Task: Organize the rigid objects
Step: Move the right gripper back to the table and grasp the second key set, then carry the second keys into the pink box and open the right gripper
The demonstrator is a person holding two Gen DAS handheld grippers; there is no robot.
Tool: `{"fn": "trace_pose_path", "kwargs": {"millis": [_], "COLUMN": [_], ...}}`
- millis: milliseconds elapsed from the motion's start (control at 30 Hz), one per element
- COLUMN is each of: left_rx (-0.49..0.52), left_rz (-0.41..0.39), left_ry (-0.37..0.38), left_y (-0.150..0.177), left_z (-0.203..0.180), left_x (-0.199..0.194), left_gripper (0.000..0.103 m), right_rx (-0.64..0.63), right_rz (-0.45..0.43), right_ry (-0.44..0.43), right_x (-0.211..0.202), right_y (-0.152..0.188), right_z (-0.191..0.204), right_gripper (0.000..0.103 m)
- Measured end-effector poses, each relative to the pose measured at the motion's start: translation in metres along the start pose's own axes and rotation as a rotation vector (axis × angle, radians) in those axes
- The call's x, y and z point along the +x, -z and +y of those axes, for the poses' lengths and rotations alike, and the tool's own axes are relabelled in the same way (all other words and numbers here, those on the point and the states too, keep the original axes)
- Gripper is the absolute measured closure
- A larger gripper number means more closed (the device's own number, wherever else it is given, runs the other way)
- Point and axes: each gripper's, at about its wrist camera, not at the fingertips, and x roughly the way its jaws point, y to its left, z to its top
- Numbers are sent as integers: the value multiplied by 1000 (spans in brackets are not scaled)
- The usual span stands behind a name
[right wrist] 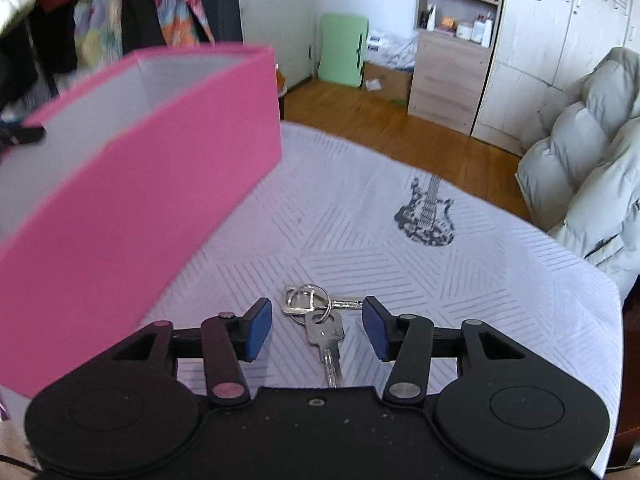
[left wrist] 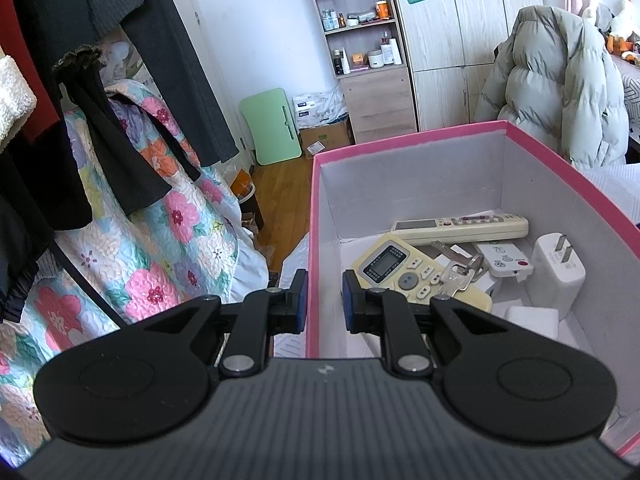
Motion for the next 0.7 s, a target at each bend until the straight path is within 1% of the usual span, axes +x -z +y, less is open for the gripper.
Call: {"fn": "trace_pose_path", "kwargs": {"millis": [33, 67, 100, 133, 167, 200, 233, 433, 533, 700], "left_rx": [0, 2, 5, 7, 8, 7, 5, 6, 5, 7], "left_rz": [3, 6, 9, 11, 14, 16, 17, 19, 19, 17], "left_ry": [-1, -3, -6, -7, -9, -10, -9, -10, -9, -9], "left_y": [0, -1, -1, 0, 0, 0, 0, 0, -1, -1], "left_z": [0, 0, -1, -1, -1, -1, -1, 0, 0, -1], "left_x": [1, 1, 1, 1, 1, 1, 1, 1, 1, 2], "left_gripper": [88, 88, 88, 88, 88, 88, 88, 88, 88, 88], "right_rx": [-3, -3, -15, -33, -36, -26, -16, 46, 34, 18], "right_rz": [10, -7, -4, -8, -29, -47, -63, -167, -212, -307], "right_ry": [-4, -25, -50, -55, -53, -55, -63, -106, -115, -179], "right_x": [5, 5, 5, 4, 1, -3, -7, -38, -55, -89], "right_y": [0, 0, -1, -2, -3, -4, -6, -8, -8, -18], "right_z": [2, 1, 2, 4, 5, 5, 5, 3, 10, 21], "right_gripper": [51, 55, 72, 80, 84, 93, 95, 96, 96, 96]}}
